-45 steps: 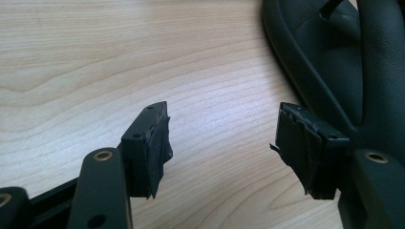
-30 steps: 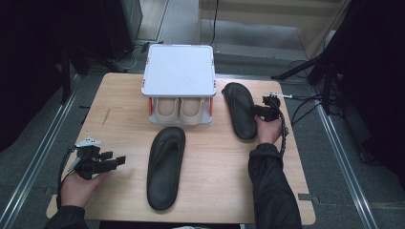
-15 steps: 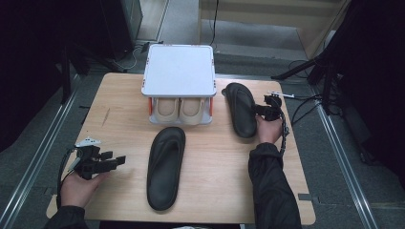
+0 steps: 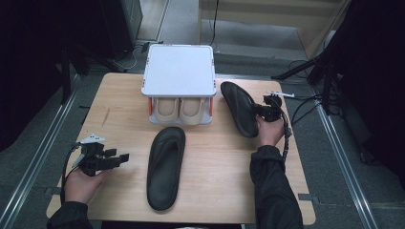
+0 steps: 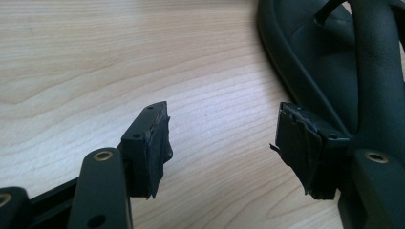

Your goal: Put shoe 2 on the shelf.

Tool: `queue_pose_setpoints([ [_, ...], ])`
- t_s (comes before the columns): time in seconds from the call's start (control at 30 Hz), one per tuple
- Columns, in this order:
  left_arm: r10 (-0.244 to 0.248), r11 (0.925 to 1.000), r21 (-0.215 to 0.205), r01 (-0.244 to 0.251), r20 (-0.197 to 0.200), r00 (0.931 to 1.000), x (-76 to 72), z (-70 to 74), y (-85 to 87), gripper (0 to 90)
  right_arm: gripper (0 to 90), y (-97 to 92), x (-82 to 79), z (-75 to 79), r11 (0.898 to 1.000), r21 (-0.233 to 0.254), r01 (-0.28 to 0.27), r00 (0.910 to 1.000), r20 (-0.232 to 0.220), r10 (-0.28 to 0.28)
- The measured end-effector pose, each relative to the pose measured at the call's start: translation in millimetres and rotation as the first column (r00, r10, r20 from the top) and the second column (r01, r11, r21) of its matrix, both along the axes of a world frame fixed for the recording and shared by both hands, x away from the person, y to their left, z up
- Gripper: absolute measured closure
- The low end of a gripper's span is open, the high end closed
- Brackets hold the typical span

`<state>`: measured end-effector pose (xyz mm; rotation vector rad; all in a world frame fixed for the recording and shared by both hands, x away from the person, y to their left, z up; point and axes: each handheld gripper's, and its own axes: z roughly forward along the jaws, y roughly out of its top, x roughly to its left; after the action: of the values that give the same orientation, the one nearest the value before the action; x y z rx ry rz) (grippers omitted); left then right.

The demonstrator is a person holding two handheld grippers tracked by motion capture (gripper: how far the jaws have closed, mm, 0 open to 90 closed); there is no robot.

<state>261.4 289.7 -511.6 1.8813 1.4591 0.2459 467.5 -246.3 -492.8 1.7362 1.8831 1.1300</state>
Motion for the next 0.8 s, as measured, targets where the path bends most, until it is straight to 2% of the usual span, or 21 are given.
queue_pose_setpoints([
  [0.27,-0.038,0.9993,-0.002,0.038,0.0,0.9993,8.9,1.0,-7.1,36.4,82.5,-6.9,-12.4,6.3,1.0,0.005,-0.001,0.9999,0.016,0.001],
  [0.47,-0.053,0.9985,-0.011,0.053,-0.002,0.9986,14.2,1.9,-11.5,36.4,82.5,-11.9,-21.4,8.4,1.0,0.012,0.002,0.9999,0.011,-0.002],
  [0.8,-0.088,0.9959,-0.021,0.088,0.001,0.9961,27.0,2.9,-19.9,36.3,82.4,-15.0,-45.8,12.9,0.999,0.027,-0.018,0.9998,0.005,0.018],
])
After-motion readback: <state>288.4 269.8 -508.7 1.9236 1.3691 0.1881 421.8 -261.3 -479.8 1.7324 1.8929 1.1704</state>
